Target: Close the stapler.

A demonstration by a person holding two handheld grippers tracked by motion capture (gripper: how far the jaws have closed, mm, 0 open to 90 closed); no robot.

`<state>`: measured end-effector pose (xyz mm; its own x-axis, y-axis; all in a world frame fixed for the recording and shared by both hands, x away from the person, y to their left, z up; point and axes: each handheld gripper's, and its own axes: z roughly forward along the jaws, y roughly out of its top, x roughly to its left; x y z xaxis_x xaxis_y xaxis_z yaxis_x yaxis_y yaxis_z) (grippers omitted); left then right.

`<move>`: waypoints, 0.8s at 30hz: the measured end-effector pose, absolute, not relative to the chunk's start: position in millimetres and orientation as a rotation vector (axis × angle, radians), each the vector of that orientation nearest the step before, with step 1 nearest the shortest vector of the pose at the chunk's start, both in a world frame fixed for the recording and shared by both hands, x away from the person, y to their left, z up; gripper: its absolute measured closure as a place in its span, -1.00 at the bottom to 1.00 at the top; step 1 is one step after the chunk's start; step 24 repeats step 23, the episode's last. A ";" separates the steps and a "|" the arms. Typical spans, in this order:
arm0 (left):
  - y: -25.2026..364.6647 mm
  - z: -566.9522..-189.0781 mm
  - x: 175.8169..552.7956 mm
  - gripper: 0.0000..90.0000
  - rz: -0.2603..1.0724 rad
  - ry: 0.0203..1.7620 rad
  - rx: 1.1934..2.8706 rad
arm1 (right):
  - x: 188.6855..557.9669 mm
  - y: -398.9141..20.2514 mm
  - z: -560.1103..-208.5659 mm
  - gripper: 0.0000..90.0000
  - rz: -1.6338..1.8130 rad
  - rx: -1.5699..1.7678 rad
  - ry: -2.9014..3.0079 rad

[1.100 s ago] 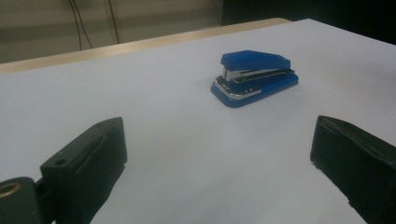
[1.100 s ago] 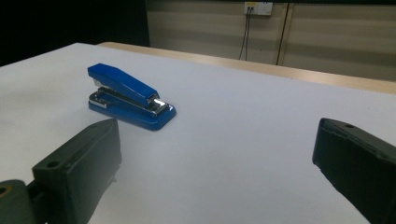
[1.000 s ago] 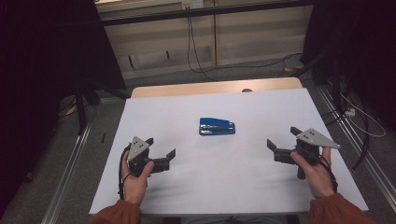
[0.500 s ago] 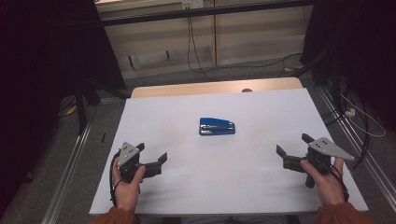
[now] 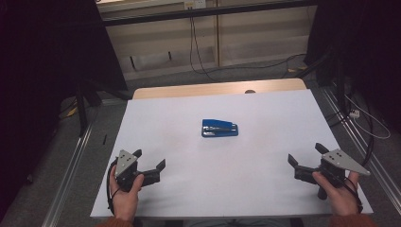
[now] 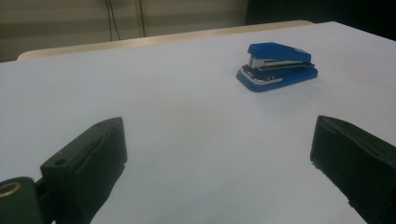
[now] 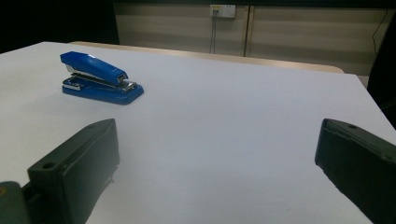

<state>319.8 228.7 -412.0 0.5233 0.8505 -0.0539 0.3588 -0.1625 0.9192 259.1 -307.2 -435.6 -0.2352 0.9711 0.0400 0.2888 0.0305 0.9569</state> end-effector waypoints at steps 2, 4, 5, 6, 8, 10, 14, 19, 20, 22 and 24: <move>229.7 -412.1 317.7 -0.91 0.631 1.025 1.765 | 256.1 -307.4 -438.0 -1.00 1.229 1.316 1.603; 230.9 -413.9 314.5 -0.91 0.646 1.014 1.795 | 253.5 -306.7 -440.9 -1.00 1.201 1.299 1.620; 232.2 -415.2 313.9 -0.91 0.616 1.022 1.788 | 252.8 -306.4 -440.9 -1.00 1.195 1.294 1.621; 232.8 -415.2 313.9 -0.91 0.611 1.028 1.785 | 251.9 -306.3 -440.6 -1.00 1.207 1.292 1.618; 233.0 -413.9 315.0 -0.91 0.622 1.030 1.770 | 251.8 -306.4 -441.3 -1.00 1.208 1.294 1.614; 232.8 -413.9 316.3 -0.91 0.614 1.033 1.762 | 253.6 -306.6 -443.9 -1.00 1.216 1.324 1.620; 230.5 -415.1 319.7 -0.91 0.594 1.029 1.768 | 258.0 -305.2 -443.6 -1.00 1.243 1.313 1.594; 229.0 -414.8 320.1 -0.91 0.577 1.026 1.777 | 261.4 -299.2 -445.1 -1.00 1.209 1.270 1.628; 229.3 -414.9 320.6 -0.91 0.573 1.022 1.784 | 262.0 -298.7 -445.4 -1.00 1.212 1.268 1.635; 228.3 -415.5 321.1 -0.91 0.567 1.024 1.785 | 263.0 -298.1 -446.4 -1.00 1.215 1.276 1.646; 228.0 -415.7 321.3 -0.91 0.568 1.024 1.790 | 263.3 -298.0 -446.6 -1.00 1.213 1.274 1.651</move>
